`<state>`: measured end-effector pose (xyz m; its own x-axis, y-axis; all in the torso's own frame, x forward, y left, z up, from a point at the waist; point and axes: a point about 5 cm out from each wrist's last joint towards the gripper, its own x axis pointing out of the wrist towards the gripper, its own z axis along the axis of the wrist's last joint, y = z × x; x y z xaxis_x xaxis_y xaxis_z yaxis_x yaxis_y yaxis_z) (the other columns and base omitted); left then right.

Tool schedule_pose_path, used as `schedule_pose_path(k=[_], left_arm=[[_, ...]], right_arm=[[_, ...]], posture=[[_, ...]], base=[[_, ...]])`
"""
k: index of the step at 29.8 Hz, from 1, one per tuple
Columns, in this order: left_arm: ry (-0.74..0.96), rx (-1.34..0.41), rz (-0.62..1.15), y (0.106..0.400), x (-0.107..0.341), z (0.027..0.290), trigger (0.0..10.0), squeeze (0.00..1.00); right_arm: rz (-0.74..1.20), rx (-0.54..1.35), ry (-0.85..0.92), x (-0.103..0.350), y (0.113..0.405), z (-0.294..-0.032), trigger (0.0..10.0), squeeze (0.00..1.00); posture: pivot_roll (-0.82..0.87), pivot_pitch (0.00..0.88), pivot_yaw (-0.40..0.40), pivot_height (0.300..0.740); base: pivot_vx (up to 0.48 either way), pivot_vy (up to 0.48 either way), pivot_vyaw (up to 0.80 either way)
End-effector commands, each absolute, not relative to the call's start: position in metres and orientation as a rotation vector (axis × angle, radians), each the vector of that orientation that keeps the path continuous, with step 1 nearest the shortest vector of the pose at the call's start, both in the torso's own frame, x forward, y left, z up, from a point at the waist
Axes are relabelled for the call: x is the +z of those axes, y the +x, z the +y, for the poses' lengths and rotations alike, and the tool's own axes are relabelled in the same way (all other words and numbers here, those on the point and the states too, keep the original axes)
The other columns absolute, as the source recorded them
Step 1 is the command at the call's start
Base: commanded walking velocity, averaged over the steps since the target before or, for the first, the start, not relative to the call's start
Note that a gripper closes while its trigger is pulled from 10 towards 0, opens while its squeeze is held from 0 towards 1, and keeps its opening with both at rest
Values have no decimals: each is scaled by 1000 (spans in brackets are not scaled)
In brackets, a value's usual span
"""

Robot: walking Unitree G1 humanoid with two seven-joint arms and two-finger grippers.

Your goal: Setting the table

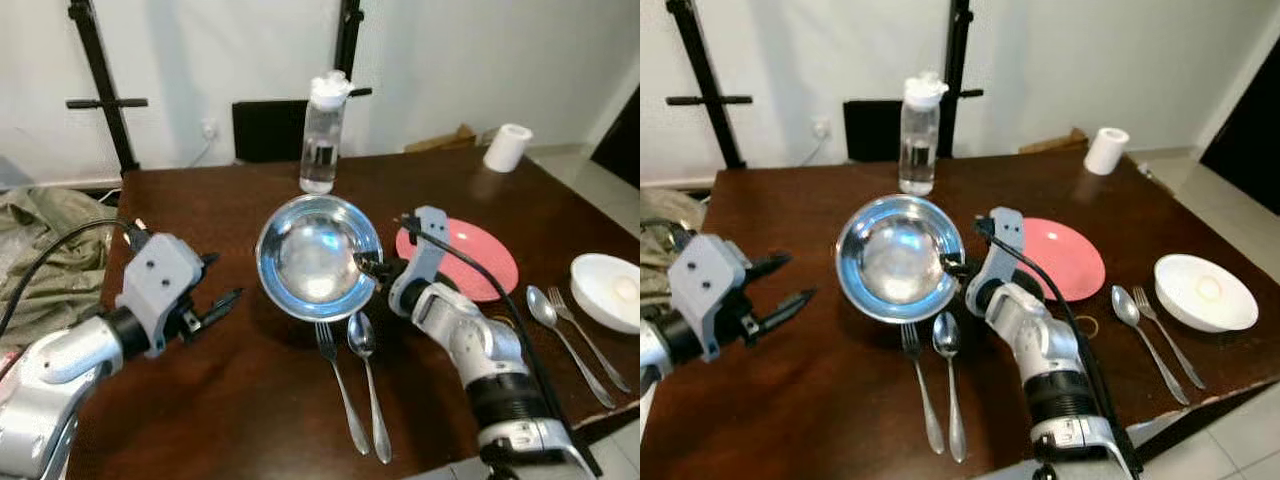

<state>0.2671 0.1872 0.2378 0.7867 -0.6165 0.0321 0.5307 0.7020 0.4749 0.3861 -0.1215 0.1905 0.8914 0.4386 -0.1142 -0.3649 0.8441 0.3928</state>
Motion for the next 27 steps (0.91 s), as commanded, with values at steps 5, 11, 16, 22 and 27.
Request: schedule_pose_path(k=[5, 11, 16, 22, 27], left_arm=[[459, -693, -156, 256, 241, 188, 10000, 0], [485, -684, -140, 256, 254, 204, 10000, 0], [486, -690, -129, 255, 255, 202, 10000, 0], [471, -696, -121, 253, 251, 198, 10000, 0], [452, -702, -112, 254, 247, 195, 10000, 0]], right_arm=[[249, 328, 377, 189, 400, -141, 10000, 0], [232, 311, 435, 201, 407, -149, 10000, 0], [251, 303, 423, 201, 411, -151, 10000, 0], [250, 296, 424, 202, 412, -153, 10000, 1000], [220, 288, 426, 208, 414, -155, 10000, 1000]], posture=[[266, 168, -19, 740], [268, 171, -5, 740], [266, 169, -5, 740], [261, 167, -6, 740], [256, 161, -5, 740]], base=[[0, 0, 0], [0, 0, 0], [0, 0, 0], [0, 0, 0], [0, 0, 0]])
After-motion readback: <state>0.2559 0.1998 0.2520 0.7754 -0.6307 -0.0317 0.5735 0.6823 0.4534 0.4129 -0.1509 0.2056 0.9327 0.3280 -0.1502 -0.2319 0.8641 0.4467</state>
